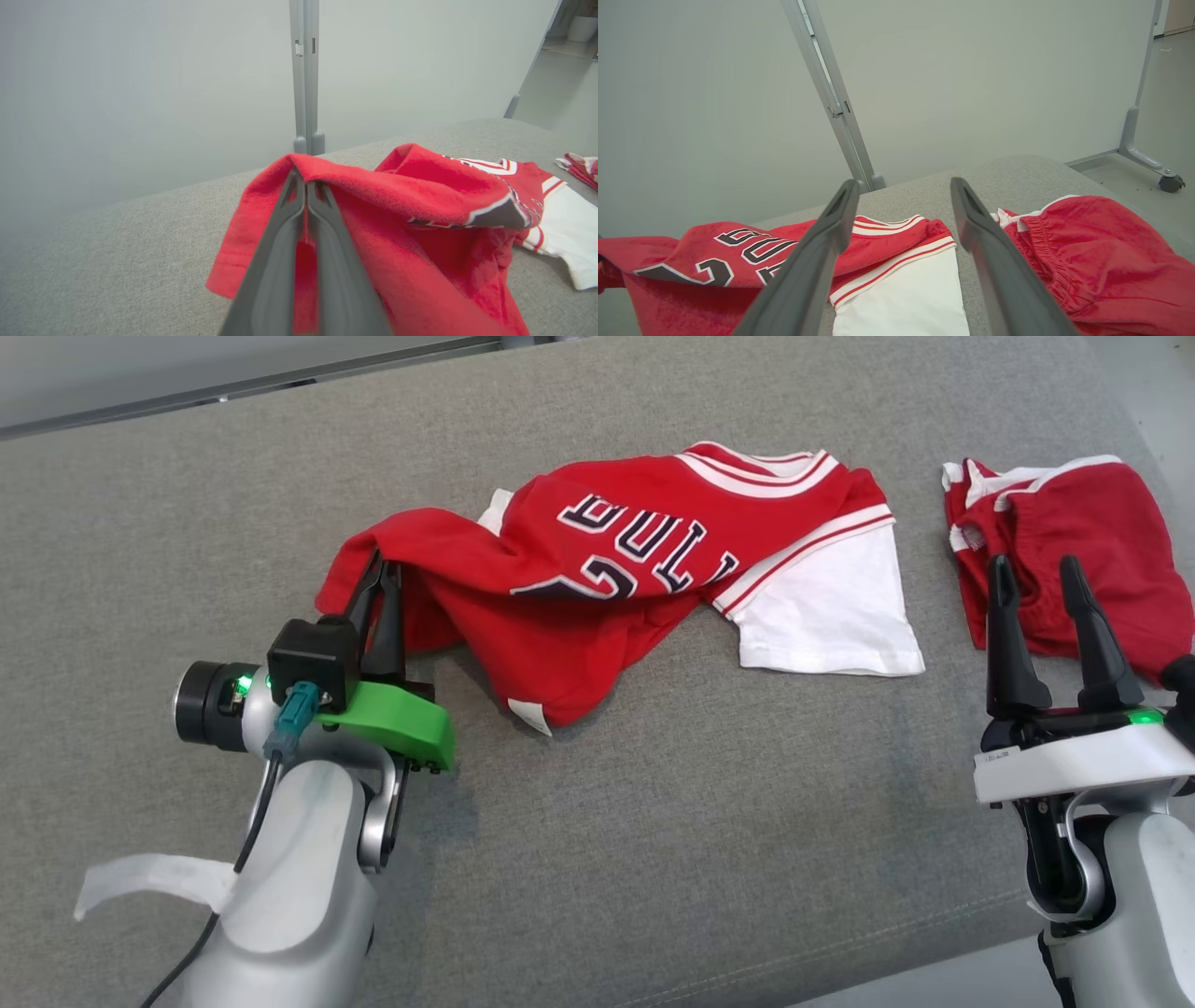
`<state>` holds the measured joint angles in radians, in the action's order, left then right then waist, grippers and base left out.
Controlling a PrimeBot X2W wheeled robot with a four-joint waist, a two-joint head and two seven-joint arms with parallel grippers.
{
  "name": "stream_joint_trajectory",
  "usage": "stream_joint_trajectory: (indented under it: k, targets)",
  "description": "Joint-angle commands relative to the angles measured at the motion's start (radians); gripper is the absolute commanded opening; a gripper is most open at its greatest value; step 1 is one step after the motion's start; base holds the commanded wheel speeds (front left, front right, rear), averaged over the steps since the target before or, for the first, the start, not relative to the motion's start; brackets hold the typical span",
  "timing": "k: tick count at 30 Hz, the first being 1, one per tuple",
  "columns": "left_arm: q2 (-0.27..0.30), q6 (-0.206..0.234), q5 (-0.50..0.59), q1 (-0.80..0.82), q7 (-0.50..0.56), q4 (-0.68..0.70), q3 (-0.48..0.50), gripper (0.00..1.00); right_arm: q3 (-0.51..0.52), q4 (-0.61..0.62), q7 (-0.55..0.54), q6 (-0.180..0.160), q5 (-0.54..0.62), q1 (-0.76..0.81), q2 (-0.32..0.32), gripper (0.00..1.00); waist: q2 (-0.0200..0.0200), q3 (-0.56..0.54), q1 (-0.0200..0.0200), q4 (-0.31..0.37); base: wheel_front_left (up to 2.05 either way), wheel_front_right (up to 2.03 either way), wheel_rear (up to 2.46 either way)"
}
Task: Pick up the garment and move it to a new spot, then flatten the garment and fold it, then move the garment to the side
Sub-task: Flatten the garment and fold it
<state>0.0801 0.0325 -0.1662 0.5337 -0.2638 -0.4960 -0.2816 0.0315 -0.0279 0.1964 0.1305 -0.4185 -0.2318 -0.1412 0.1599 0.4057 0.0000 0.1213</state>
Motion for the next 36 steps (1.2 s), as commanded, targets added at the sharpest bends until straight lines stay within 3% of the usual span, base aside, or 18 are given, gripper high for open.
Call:
stream_joint_trajectory:
  k: [1, 11, 17, 20, 26, 36]
  targets:
    - [0.001, -0.005, 0.008, -0.022, 0.0, 0.013, 0.003, 0.0, 0.005, -0.002, 0.006, 0.0, 0.006, 0.013, -0.003, 1.0, 0.0, -0.023, 0.0, -0.023, 0.0, 0.0, 0.0]
    - [-0.006, -0.006, 0.06, -0.108, 0.0, 0.29, -0.044, 0.0, 0.044, 0.019, -0.004, 0.0, 0.017, 0.053, 0.016, 1.0, 0.0, -0.089, 0.0, -0.085, 0.0, 0.0, 0.0]
    - [0.003, -0.005, 0.065, -0.105, 0.052, 0.348, -0.062, 0.0, 0.053, 0.035, -0.014, 0.0, 0.018, 0.061, 0.023, 1.0, 0.0, -0.084, 0.0, -0.074, 0.0, 0.0, 0.0]
    - [0.03, -0.012, 0.054, -0.072, 0.091, 0.288, -0.044, 0.0, 0.043, 0.039, -0.019, 0.0, 0.015, 0.044, 0.028, 1.0, 0.0, -0.059, 0.0, -0.052, 0.0, 0.0, 0.0]
    - [0.075, -0.029, 0.048, 0.049, 0.097, 0.033, -0.01, 0.0, -0.001, 0.027, -0.022, 0.0, 0.008, -0.004, 0.032, 1.0, 0.0, 0.019, 0.0, 0.015, 0.0, 0.0, 0.0]
    - [0.048, -0.037, 0.031, 0.258, 0.044, -0.322, 0.001, 0.0, -0.03, -0.01, -0.006, 0.0, 0.0, -0.061, 0.031, 1.0, 0.0, 0.092, 0.0, 0.064, 0.0, 0.0, 0.0]
